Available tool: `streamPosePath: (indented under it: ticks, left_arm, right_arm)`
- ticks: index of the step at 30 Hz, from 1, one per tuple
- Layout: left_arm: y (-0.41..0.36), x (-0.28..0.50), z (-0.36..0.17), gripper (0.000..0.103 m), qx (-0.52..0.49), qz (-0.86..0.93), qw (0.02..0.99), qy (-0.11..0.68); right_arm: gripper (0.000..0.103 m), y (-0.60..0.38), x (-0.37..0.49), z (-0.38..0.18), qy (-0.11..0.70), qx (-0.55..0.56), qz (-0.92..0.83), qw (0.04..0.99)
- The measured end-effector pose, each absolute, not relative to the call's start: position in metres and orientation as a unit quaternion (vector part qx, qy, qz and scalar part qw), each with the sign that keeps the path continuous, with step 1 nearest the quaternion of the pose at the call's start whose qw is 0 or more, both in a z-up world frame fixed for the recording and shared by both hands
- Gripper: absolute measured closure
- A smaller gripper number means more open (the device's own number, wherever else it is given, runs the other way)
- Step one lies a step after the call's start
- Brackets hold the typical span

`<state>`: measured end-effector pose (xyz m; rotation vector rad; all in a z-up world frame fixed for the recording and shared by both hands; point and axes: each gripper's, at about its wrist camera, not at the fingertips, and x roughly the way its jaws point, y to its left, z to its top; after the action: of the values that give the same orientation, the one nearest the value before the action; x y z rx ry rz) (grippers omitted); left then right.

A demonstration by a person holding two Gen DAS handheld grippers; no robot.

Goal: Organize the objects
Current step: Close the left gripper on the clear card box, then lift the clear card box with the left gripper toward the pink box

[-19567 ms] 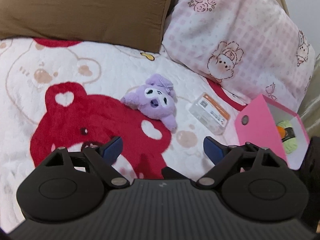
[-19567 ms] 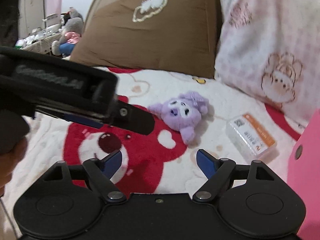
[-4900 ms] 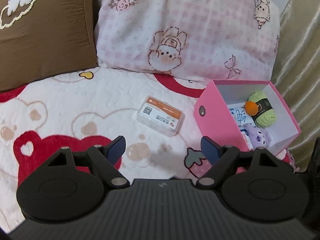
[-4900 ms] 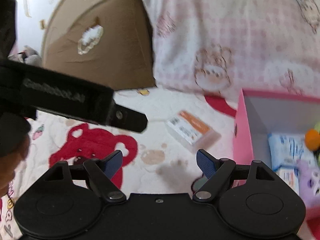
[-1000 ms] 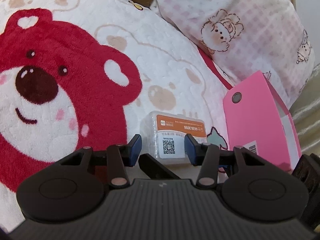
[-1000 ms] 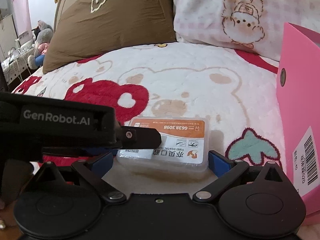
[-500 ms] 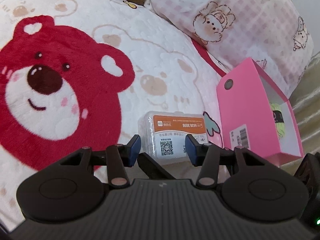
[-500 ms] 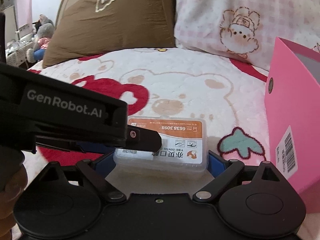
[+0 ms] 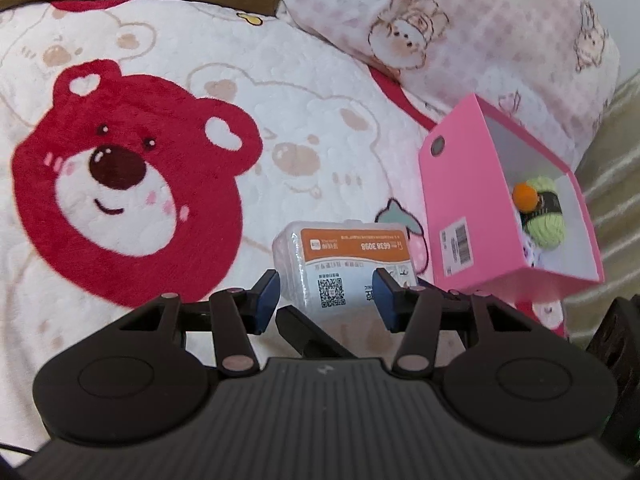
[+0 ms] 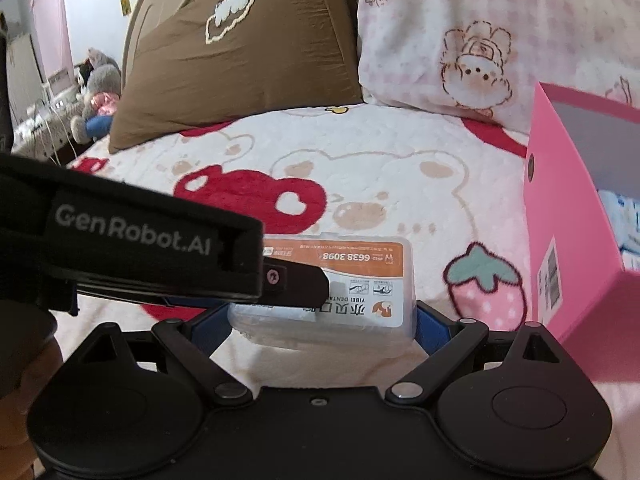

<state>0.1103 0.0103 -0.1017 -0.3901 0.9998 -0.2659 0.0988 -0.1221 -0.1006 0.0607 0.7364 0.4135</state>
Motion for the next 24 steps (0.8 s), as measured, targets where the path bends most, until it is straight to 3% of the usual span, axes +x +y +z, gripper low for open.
streamPosePath:
  ticks: [4,14,24]
  left_arm:
    - [-0.002,0.098,-0.081,0.054,-0.134,-0.131,0.855,0.484]
    - [0.007,0.071,-0.069,0.054,-0.200,-0.141,0.845,0.476]
    - [0.008,0.054,-0.036,0.055,-0.178,-0.143,0.856,0.463]
  right_arm:
    - [0.007,-0.122,0.084,-0.091,0.341,0.026,0.213,0.915]
    - [0.009,-0.132,0.065,-0.058,0.349,0.011,0.212,0.913]
    - [0.009,-0.138,0.046,-0.035,0.375,0.018,0.236,0.896]
